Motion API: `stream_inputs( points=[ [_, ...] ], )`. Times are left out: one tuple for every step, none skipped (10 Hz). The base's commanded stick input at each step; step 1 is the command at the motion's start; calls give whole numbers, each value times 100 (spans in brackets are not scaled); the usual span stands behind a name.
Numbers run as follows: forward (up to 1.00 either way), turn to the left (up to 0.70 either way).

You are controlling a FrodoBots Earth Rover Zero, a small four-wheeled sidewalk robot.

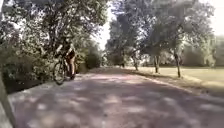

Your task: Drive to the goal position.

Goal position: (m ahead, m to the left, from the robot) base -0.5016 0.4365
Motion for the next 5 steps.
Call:
stream_inputs(
  points=[
    [0, -70],
    [0, -70],
    [0, -70],
    [0, -70],
    [0, -70]
  ],
)
